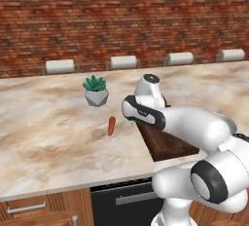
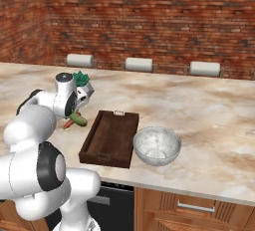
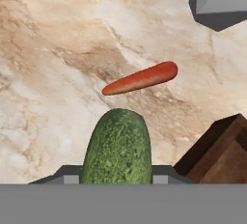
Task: Place the two vegetables and bowl onto the tray for setting up a vegetable dip station.
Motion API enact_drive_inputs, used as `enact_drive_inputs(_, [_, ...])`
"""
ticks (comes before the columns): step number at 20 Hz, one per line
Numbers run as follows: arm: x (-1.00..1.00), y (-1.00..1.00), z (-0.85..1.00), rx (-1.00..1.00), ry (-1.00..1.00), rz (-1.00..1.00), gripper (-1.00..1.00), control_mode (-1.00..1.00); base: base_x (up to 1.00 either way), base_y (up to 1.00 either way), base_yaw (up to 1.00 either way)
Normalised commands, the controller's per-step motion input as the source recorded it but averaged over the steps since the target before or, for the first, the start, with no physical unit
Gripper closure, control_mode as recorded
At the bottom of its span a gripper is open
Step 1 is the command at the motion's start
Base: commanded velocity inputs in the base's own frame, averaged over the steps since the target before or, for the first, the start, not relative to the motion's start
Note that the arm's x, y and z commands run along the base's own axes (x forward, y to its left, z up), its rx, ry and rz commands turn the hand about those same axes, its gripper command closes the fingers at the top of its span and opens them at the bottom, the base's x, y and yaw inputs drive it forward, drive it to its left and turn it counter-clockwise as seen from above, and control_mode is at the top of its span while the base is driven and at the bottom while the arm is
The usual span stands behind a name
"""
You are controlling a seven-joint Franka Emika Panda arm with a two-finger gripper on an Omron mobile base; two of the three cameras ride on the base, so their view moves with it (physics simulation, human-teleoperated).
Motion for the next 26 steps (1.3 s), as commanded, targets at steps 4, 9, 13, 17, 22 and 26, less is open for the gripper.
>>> enact_drive_inputs(4, [0.13, -0.38, 0.0, -0.05, -0.14, 0.26, 1.0, -1.0, 0.0, 0.0, 0.0])
enact_drive_inputs(9, [0.08, -0.33, 0.0, -0.12, -0.09, 0.15, 1.0, -1.0, 0.0, 0.0, 0.0])
enact_drive_inputs(13, [0.14, -0.08, 0.0, -0.19, -0.03, 0.05, 1.0, -1.0, 0.0, 0.0, 0.0])
enact_drive_inputs(17, [0.16, -0.02, 0.01, -0.15, 0.0, 0.0, 1.0, -1.0, 0.0, 0.0, 0.0])
enact_drive_inputs(22, [0.22, -0.21, 0.24, -0.02, 0.12, 0.0, 1.0, -1.0, 0.0, 0.0, 0.0])
enact_drive_inputs(26, [0.2, -0.24, 0.2, 0.0, 0.16, 0.0, 1.0, -1.0, 0.0, 0.0, 0.0])
